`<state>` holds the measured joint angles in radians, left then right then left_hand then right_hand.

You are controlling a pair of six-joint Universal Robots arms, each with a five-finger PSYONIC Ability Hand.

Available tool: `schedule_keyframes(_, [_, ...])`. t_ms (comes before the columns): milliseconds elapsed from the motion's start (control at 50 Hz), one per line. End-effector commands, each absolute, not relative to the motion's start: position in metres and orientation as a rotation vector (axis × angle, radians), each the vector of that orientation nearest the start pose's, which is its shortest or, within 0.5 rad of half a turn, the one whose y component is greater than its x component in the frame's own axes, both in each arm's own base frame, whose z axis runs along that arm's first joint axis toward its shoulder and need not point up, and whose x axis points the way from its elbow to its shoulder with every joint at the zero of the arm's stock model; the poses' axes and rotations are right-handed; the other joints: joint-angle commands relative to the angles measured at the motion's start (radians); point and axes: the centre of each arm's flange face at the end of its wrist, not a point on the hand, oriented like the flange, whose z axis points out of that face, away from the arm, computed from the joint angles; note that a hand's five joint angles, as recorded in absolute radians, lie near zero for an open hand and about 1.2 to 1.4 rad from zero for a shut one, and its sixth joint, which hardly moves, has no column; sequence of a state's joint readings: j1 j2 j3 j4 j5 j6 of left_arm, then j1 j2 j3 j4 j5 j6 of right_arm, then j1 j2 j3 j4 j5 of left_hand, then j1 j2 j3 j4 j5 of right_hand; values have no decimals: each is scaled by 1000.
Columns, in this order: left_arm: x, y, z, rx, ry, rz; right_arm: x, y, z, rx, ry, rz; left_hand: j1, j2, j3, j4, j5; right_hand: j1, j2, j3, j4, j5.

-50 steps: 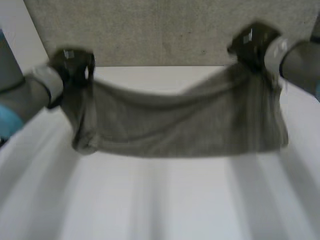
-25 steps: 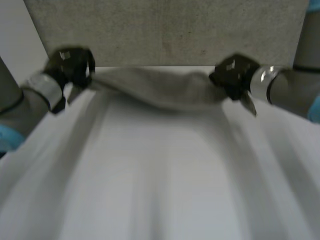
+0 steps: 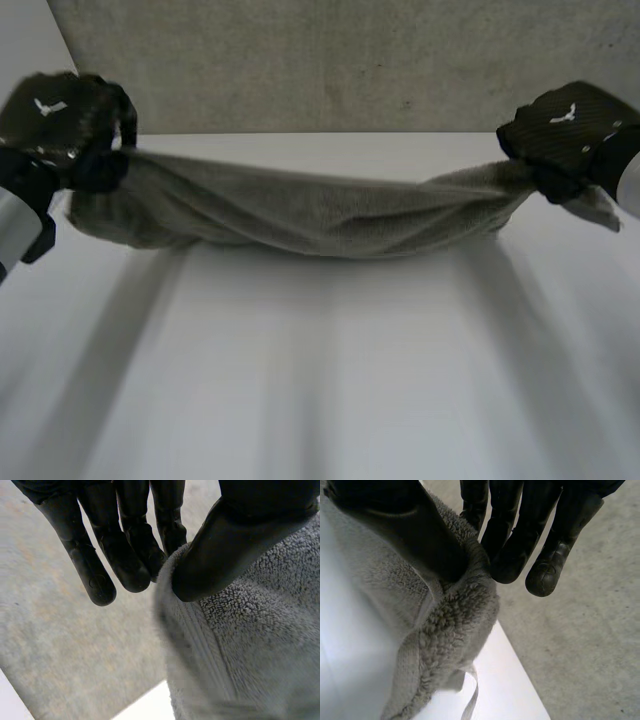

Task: Fold the towel.

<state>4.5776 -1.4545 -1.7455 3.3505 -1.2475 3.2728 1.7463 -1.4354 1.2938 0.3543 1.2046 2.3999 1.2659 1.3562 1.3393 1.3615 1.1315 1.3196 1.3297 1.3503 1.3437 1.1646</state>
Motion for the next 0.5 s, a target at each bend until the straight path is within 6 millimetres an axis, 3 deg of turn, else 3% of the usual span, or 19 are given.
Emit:
schedule_keyframes(20, [-202, -293, 252, 546, 2413, -2442, 222, -302, 284, -1387, 2135, -1863, 130, 40, 57, 35, 90, 77, 67, 46, 53, 57])
schedule_keyframes(40, [-202, -293, 251, 546, 2414, -2441, 222, -302, 284, -1387, 2135, -1863, 130, 40, 57, 35, 90, 77, 67, 46, 53, 57])
schedule_keyframes(80, [-207, -303, 221, 562, 2517, -2330, 225, -309, 274, -1388, 2164, -1835, 130, 40, 57, 35, 90, 77, 67, 46, 53, 57])
schedule_keyframes(100, [-207, -303, 221, 562, 2517, -2329, 225, -309, 273, -1388, 2164, -1834, 130, 40, 57, 35, 90, 77, 67, 46, 53, 57])
schedule_keyframes(140, [-210, -316, 195, 590, 2577, -2230, 228, -317, 257, -1400, 2206, -1783, 130, 40, 57, 35, 90, 77, 67, 46, 53, 57])
schedule_keyframes(240, [-210, -326, 174, 604, 2656, -2102, 232, -328, 231, -1437, 2281, -1703, 130, 40, 57, 35, 90, 77, 67, 46, 53, 57])
schedule_keyframes(420, [-211, -326, 172, 613, 2674, -2077, 232, -328, 218, -1505, 2313, -1652, 130, 40, 57, 35, 90, 77, 67, 46, 53, 57])
schedule_keyframes(440, [-212, -326, 172, 615, 2673, -2079, 232, -327, 217, -1502, 2313, -1644, 130, 40, 57, 35, 90, -210, -220, -241, -234, -230])
schedule_keyframes(460, [-213, -326, 173, 622, 2672, -2082, 233, -327, 214, -1499, 2315, -1634, 130, 40, 57, 35, 90, -660, -671, -691, -685, -680])
schedule_keyframes(480, [-213, -326, 173, 622, 2672, -2082, 233, -327, 214, -1499, 2316, -1634, 130, 40, 57, 35, 90, -665, -675, -696, -689, -685])
schedule_keyframes(500, [-215, -325, 172, 629, 2672, -2085, 233, -328, 211, -1489, 2319, -1630, 130, 40, 57, 35, 90, -944, -954, -975, -968, -964])
